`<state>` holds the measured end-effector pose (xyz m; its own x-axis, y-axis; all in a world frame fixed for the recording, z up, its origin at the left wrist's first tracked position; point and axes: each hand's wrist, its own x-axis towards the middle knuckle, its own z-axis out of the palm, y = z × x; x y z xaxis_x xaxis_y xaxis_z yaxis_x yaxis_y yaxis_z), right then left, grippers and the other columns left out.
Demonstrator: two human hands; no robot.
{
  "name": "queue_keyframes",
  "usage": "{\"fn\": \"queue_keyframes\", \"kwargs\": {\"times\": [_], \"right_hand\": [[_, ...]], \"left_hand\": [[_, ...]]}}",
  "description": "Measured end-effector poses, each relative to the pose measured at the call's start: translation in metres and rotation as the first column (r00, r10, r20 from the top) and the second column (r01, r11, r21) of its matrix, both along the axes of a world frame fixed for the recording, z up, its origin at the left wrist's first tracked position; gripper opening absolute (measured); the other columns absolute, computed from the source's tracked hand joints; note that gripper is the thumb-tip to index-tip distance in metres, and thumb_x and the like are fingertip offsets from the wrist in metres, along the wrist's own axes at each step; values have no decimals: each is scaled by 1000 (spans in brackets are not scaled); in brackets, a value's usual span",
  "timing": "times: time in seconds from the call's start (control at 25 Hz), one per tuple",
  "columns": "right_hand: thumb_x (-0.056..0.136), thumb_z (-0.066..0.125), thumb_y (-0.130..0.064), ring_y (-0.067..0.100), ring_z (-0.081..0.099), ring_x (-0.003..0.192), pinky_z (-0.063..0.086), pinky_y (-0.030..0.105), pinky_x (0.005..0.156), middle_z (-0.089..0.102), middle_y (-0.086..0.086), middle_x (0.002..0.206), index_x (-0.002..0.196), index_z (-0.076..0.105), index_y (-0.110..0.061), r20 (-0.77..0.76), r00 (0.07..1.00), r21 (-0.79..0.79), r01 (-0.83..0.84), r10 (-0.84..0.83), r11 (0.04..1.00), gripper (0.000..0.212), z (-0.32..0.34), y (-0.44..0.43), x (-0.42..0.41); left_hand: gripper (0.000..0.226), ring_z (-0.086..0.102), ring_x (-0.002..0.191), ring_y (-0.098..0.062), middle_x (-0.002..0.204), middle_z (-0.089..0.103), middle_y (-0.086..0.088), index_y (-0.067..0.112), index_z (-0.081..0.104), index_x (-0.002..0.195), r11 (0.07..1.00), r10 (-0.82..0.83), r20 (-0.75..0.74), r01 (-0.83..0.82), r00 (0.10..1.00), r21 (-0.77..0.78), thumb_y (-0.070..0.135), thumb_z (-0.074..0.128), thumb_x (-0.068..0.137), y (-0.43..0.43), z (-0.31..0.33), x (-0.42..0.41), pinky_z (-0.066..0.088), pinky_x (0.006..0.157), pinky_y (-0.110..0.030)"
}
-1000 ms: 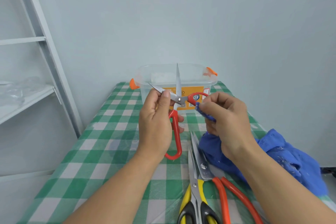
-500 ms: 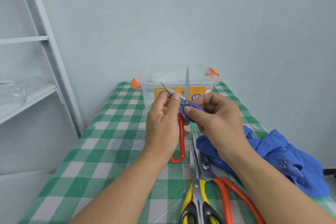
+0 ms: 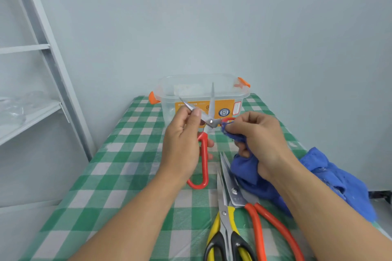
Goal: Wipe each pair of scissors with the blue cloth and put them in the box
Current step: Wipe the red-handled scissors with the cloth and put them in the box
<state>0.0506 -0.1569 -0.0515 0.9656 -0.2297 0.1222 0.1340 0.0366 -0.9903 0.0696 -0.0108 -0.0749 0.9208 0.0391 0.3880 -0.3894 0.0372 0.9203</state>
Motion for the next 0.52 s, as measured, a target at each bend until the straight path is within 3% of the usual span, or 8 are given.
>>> {"fn": "queue_keyframes", "kwargs": {"times": [0.16,0.36,0.52], "right_hand": [[85,71,-3,17,33,43,24,22,41,50,8,58,68,55,-9,122,992,74,34,-43,997,24,9,-19,-2],[89,74,-11,9,40,44,31,22,43,63,-4,56,78,70,-9,235,969,-36,85,-74,996,12,6,-28,4],[91,68,-1,3,54,50,41,14,51,68,-3,64,85,74,-6,273,960,-148,-25,65,989,10,6,-30,4]], "left_hand": [[22,63,54,-22,94,65,-15,10,60,102,994,-90,-58,86,994,-73,26,45,107,10,7,0,55,43,-36],[21,62,55,-25,84,65,-8,15,65,96,979,-184,-102,172,978,-110,24,48,105,22,11,4,52,42,-34],[22,62,56,-25,80,65,-4,13,66,94,980,-198,-113,194,974,-48,23,49,105,25,13,3,54,43,-35]]}}
